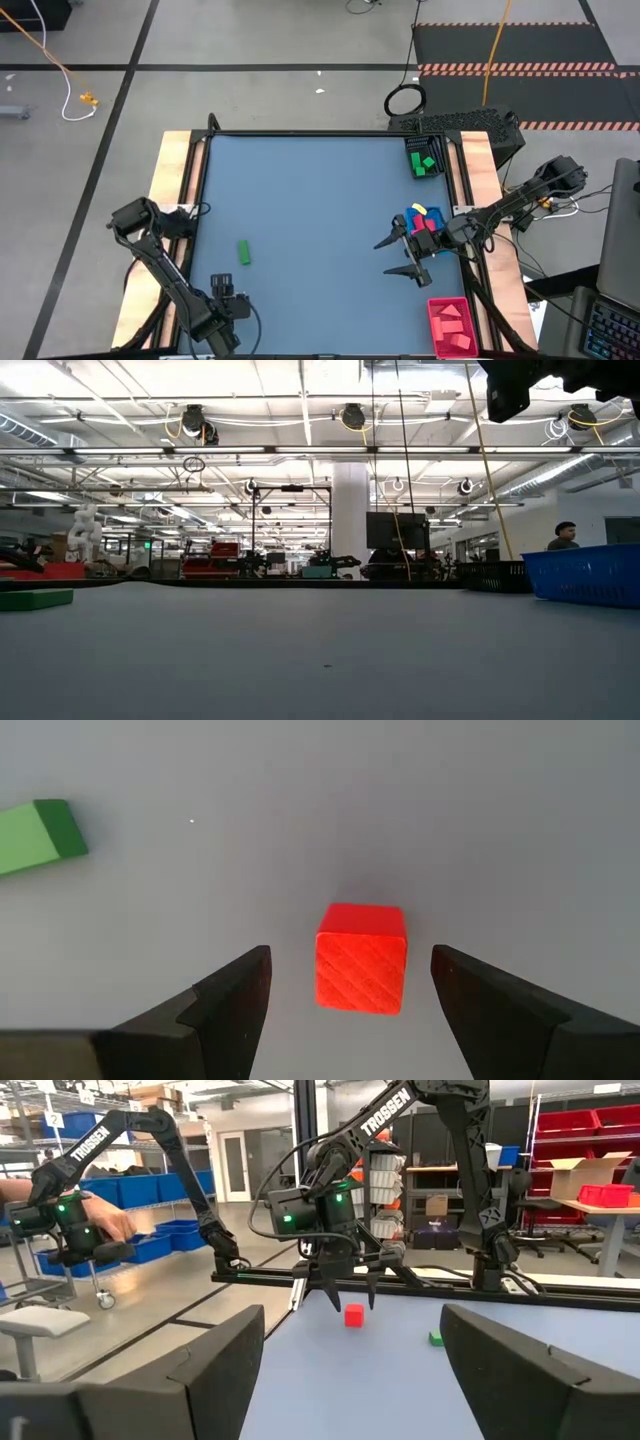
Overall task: Sort & place blocks by color
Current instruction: Put the red block into the blue bin
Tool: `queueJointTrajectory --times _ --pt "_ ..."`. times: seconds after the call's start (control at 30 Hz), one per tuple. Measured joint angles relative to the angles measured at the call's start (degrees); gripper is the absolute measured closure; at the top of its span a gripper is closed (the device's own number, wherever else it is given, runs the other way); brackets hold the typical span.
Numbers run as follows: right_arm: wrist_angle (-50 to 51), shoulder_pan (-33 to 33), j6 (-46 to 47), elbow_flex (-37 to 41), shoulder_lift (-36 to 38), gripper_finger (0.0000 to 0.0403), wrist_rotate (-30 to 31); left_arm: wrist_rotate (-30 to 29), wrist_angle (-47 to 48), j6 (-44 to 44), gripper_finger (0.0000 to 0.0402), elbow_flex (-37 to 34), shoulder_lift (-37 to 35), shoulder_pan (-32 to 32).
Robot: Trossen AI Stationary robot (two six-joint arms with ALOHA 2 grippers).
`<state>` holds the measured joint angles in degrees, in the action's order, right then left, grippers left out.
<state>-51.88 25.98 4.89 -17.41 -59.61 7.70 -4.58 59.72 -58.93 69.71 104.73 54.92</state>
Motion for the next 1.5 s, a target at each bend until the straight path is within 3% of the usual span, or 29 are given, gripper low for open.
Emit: queueJointTrajectory --times 0.6,0.87,1.13,1.5 --pt "-0.20 0.00 1.92 0.00 0.00 0.0106 0.00 1.49 -2.99 -1.10 0.0133 -2.21 -0.02 -0.02" --pt "-0.58 0.00 -0.08 0.00 0.00 0.0106 -0.13 1.49 -3.52 -1.58 0.0187 -2.21 -0.02 -0.02" --pt "-0.66 -0.02 -0.22 0.02 0.00 0.0106 0.52 1.65 -6.77 -0.23 0.0275 -2.21 -0.09 -0.54" --pt "-0.63 -0.68 -0.04 0.02 0.00 0.0106 1.57 4.73 -7.48 1.96 0.0275 -2.13 -0.13 -3.84"
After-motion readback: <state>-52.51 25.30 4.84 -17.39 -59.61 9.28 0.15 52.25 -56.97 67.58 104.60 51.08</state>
